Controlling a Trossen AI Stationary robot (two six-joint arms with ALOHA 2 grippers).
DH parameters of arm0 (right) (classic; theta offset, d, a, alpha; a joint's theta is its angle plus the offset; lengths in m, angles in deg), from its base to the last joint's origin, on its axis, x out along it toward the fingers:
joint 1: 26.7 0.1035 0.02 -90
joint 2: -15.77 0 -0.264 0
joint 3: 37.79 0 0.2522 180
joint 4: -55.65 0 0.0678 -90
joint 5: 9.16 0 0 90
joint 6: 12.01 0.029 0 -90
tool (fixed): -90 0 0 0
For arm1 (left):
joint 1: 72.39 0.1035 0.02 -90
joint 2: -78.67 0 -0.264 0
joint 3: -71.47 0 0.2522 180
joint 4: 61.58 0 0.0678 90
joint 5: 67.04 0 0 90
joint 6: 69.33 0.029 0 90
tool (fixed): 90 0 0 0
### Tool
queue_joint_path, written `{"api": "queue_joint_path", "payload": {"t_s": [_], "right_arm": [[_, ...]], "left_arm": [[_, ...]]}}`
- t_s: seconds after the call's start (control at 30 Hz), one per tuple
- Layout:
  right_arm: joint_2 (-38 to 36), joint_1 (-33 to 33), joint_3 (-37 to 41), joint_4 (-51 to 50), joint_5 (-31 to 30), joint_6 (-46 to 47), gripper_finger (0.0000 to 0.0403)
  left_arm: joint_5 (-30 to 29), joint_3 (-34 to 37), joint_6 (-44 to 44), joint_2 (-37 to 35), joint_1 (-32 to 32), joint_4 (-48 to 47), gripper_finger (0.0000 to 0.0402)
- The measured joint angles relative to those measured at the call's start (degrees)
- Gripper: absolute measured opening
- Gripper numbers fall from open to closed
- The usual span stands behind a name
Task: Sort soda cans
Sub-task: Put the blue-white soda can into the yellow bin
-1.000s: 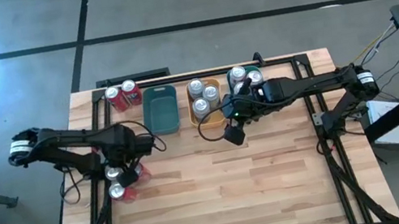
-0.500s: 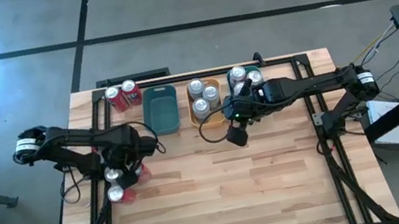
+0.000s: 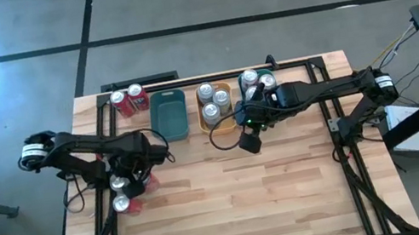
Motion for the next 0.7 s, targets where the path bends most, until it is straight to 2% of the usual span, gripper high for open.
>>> {"api": "queue_joint_path", "payload": {"t_s": [0.1,0.23,0.47,0.7], "right_arm": [[0.00,0.00,0.00,-0.01,-0.03,-0.60,0.0337],[0.00,-0.02,0.00,-0.01,-0.40,-0.90,0.0329],[-0.22,-0.02,0.00,-0.07,-0.48,-1.46,0.0314],[-2.08,-0.02,-0.02,-0.01,-0.68,-1.49,0.0296]], "left_arm": [[0.02,0.00,1.10,0.04,-0.02,-0.68,0.0334],[-0.25,0.02,1.07,-0.17,-0.02,-1.50,0.0279],[-0.78,-0.77,1.02,-1.17,0.00,-3.30,0.0278],[-2.31,-8.19,-2.30,-3.33,1.01,-3.29,0.0278]]}}
